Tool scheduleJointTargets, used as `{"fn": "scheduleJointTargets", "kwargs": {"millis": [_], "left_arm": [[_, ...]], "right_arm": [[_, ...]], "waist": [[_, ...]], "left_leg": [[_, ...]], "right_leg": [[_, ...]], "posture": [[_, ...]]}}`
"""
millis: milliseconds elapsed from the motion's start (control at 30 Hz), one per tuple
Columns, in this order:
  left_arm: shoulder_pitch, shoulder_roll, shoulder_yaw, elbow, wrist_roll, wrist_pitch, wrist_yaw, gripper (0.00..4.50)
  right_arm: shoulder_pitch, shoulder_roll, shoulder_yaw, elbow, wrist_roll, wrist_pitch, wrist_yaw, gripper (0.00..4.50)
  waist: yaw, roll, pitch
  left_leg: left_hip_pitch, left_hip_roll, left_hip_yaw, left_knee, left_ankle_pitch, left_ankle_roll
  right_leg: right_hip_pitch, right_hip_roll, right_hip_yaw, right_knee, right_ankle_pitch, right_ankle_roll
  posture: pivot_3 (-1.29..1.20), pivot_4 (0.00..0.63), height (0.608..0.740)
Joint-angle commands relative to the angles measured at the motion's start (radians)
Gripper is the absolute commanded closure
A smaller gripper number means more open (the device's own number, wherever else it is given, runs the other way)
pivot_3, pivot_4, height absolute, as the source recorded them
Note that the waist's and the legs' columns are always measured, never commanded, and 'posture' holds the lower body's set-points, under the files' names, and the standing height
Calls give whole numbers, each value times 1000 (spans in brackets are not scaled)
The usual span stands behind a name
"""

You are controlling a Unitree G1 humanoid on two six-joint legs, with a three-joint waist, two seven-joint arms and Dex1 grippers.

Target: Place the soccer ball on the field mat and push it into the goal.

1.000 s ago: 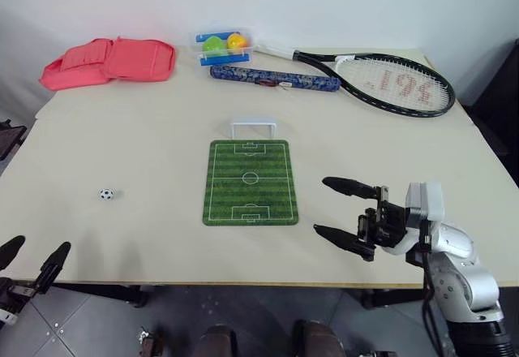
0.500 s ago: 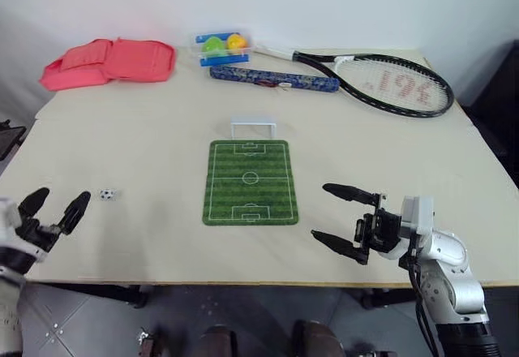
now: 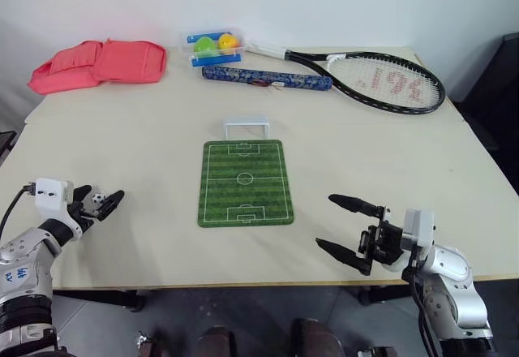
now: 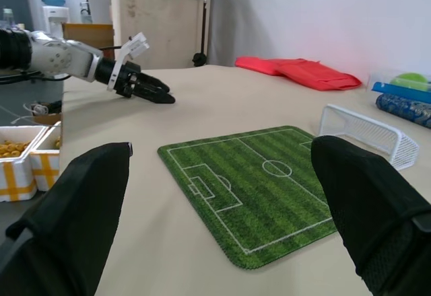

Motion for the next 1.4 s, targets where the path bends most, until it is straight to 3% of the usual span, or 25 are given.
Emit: {"fn": "scheduleJointTargets", "kwargs": {"millis": [33, 233, 267, 433, 533, 700, 867, 1033, 1400], "left_arm": [[12, 12, -4, 1, 10, -12, -17, 1580], [23, -4, 10, 12, -7, -108, -72, 3512], [20, -12, 19, 3, -28, -131, -97, 3641], [-1, -39, 38, -145, -168, -125, -252, 3641], [-21, -27, -48, -307, -214, -57, -374, 3641], [-129, -51, -278, -452, -165, -1, -519, 3641], [-208, -148, -429, -424, -90, -47, -558, 3641], [-260, -240, -591, -255, 111, -217, -530, 3641], [-305, -314, -610, -57, 200, -380, -479, 3641]], "right_arm": [[18, 0, -3, -64, 7, -1, -28, 0], [31, -3, -5, -88, -1, 2, -61, 0], [33, -3, -6, -89, -3, 0, -66, 0], [43, -6, -30, -94, -18, -16, -104, 0], [68, -25, -83, -102, -2, -21, -118, 0], [138, -82, -137, -119, 18, -26, -71, 0], [160, -129, -141, -108, 11, -41, -16, 0], [227, -175, -166, -198, 60, 50, -40, 0], [233, -159, -144, -327, 57, 141, -175, 0]], "waist": [[1, 0, 0], [0, 0, 0], [1, 0, 0], [4, 0, 0], [13, -1, 0], [28, 0, 0], [20, 0, 0], [26, 1, 0], [31, 0, 0]], "left_leg": [[0, 0, 0, 0, 0, 0], [0, 0, 0, 0, 0, 0], [0, 0, 0, 0, 0, 0], [0, 0, 0, 1, 0, 0], [-1, 0, 0, 1, 0, 0], [0, 0, 1, 1, -1, 1], [0, 0, 2, 2, -1, 1], [0, 0, 4, 1, -1, 1], [-1, 0, 3, 3, -1, 2]], "right_leg": [[0, 0, 0, 0, 0, 0], [0, 0, 0, 0, 0, 0], [0, 0, 0, 0, 0, 0], [0, 0, 0, 0, 0, 0], [0, 0, 0, 0, 0, 0], [0, 0, 1, 0, 0, 0], [0, 0, 2, -1, 0, 1], [0, 1, 2, -2, 1, 1], [0, 1, 3, -3, 2, 2]], "posture": [[0, 150, 740], [0, 150, 740], [0, 150, 740], [0, 150, 740], [0, 150, 740], [0, 150, 740], [0, 150, 740], [0, 150, 740], [0, 150, 740]]}}
